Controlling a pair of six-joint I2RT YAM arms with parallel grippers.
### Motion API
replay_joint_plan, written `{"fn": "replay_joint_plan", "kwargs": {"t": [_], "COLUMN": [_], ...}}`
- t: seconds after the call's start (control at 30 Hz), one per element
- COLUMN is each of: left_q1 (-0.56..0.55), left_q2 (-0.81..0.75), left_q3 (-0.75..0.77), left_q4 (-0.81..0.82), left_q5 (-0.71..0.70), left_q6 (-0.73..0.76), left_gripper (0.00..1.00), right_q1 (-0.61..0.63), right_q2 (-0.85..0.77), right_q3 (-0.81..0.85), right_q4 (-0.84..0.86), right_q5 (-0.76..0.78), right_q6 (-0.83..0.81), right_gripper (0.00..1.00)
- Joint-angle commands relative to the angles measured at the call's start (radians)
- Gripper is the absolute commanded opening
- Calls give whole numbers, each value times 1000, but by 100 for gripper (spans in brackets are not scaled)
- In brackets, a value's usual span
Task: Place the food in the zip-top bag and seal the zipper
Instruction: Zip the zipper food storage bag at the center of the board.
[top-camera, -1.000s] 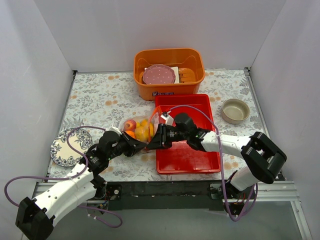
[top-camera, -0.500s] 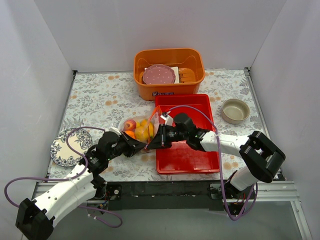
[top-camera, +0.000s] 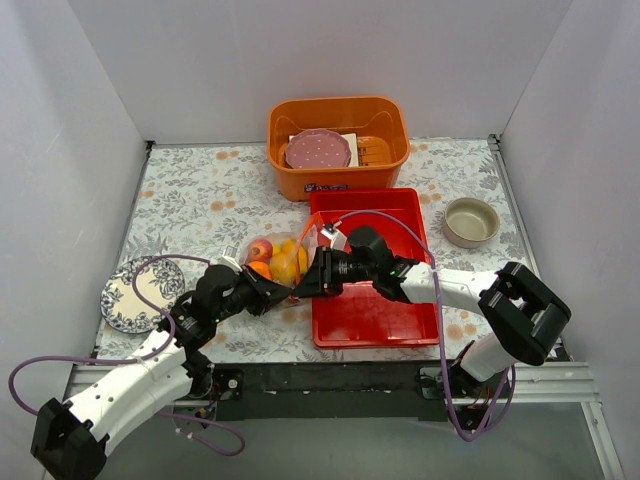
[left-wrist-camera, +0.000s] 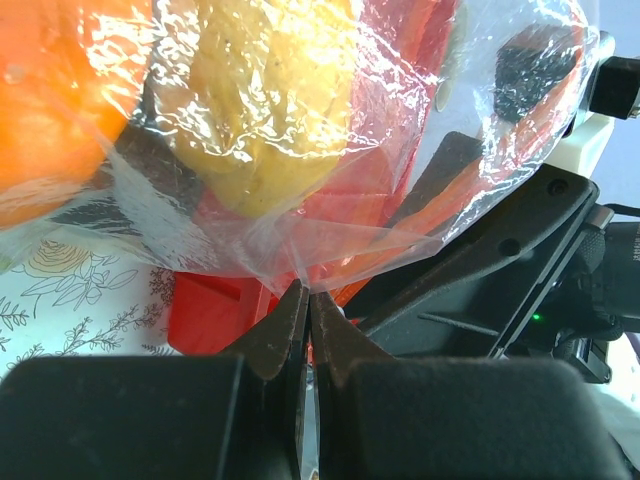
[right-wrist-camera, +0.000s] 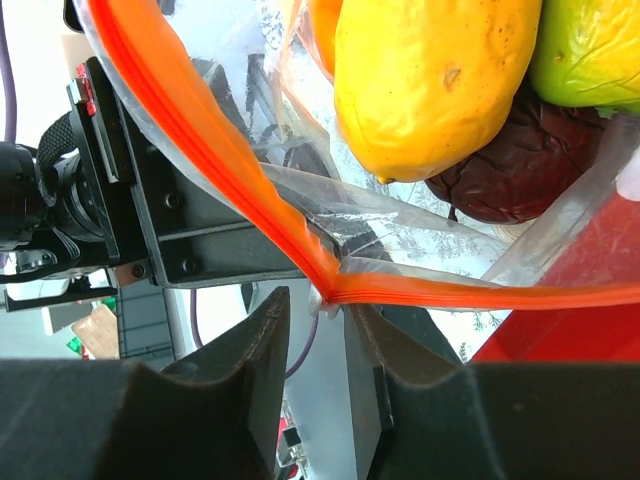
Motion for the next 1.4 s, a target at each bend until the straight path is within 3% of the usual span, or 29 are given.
{"fn": "replay_joint_plan", "kwargs": {"t": [0.0, 0.6, 0.9, 1.13, 1.37], "left_q1": [-1, -1, -1, -1, -1], "left_q2": [-16, -35, -33, -41, -67], "left_q3": [-2, -11, -8, -8, -20], "left_q4": [-14, -21, -21, -38, -50], "left_q5": [-10, -26, -27, -33, -37], "left_q6": [-86, -100, -100, -103, -112], "left_gripper": [0, 0, 0, 2, 15], "right_q1": [-4, -2, -2, -2, -4], "right_q2": [0, 23, 23, 12, -29], "right_q3": [13, 5, -6, -6, -32], "right_q4": [38, 67, 76, 85, 99], "right_q5": [8, -41, -43, -29, 35], "right_q6": [-2, 16, 19, 19, 32], "right_gripper": [35, 34, 28, 5, 1]}}
